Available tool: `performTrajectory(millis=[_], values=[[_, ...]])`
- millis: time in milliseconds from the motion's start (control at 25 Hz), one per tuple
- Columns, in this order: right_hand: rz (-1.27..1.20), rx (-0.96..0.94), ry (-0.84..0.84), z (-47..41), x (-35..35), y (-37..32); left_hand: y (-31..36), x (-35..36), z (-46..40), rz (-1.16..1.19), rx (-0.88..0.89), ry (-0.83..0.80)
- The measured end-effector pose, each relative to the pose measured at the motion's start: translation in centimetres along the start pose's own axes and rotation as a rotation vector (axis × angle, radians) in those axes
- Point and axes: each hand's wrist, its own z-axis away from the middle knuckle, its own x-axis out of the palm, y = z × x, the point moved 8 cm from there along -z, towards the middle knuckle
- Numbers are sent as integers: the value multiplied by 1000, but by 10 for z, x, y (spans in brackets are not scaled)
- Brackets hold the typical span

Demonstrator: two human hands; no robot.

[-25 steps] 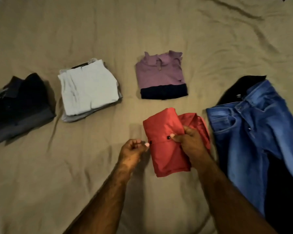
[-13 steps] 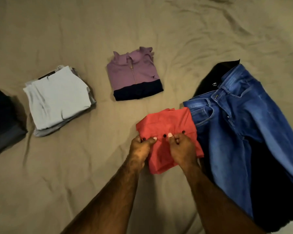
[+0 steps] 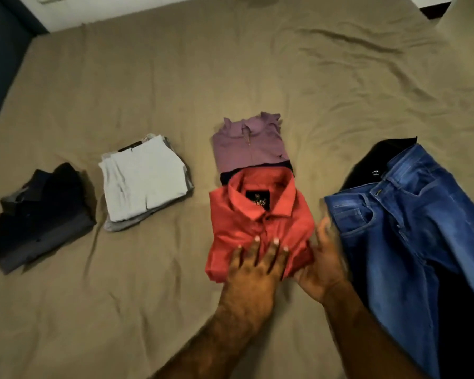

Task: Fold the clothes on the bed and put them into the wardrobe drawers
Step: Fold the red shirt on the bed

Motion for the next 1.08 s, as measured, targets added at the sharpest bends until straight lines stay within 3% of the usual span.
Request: performTrajectory(millis=[80, 120, 200, 320, 440, 520, 600, 760, 920, 1080], values=[[212, 7, 222, -5, -42, 23, 3, 55, 32, 17, -19, -203], [278, 19, 321, -7, -63, 33, -3, 69, 46, 39, -73, -220], [470, -25, 443, -10, -89, 49, -37, 94, 72, 119, -289, -143], [980, -165, 565, -9, -88, 35, -100, 112, 87, 205, -675, -21], [1107, -137, 614, -23, -94, 27, -130, 138, 76, 571, -939, -39], [899, -93, 582, -33, -103, 31, -132, 153, 68, 1029, -1135, -30], [720, -71, 482, -38, -97, 42, -124, 160, 59, 1390, -1214, -55], [637, -71, 268, -38, -69, 42, -113, 157, 46, 1550, -1131, -103], [692, -50, 160, -36, -34, 46, -124, 145, 62, 1850, -1190, 1], [758, -51, 43, -36, 36, 62, -163, 102, 92, 1951, -1155, 98]])
